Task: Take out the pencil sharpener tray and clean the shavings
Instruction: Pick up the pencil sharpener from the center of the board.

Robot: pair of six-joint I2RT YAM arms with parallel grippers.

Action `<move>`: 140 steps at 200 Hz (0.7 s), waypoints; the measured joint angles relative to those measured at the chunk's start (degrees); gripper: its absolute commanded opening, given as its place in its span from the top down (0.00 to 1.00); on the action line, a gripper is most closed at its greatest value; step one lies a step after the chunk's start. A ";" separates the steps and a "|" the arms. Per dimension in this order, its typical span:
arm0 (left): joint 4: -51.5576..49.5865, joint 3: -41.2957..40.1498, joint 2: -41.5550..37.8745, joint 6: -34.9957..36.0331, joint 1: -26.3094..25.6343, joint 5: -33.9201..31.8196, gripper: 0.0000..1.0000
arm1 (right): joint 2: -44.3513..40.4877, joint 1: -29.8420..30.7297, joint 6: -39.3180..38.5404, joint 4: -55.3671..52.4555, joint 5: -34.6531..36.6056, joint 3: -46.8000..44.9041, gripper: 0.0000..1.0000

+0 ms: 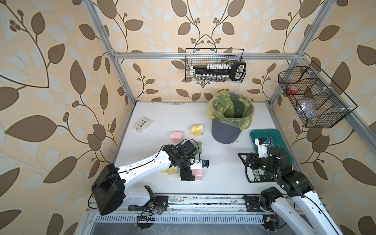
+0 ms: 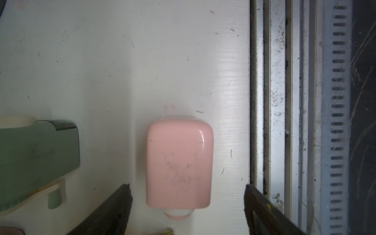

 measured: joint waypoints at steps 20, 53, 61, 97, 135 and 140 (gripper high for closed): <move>0.63 0.11 2.38 0.07 0.00 -0.02 0.14 | 0.00 1.03 0.42 -0.35 1.09 0.00 0.17; 2.38 0.11 5.22 0.39 -0.04 -0.28 0.18 | 0.07 1.79 0.76 -0.66 2.67 0.02 0.17; 3.04 0.11 5.60 0.42 -0.07 -0.55 0.19 | 0.09 1.84 0.90 -0.70 2.99 0.02 0.17; 5.90 0.11 7.19 0.50 -0.70 -1.55 0.20 | 0.11 1.92 1.16 -0.83 4.20 0.02 0.17; 7.58 -0.17 9.73 0.55 -1.14 -1.81 0.21 | 0.22 1.95 1.36 -0.83 4.50 0.02 0.17; 7.63 -0.28 9.86 0.57 -1.14 -1.97 0.21 | 0.24 1.95 1.36 -0.83 4.50 0.02 0.17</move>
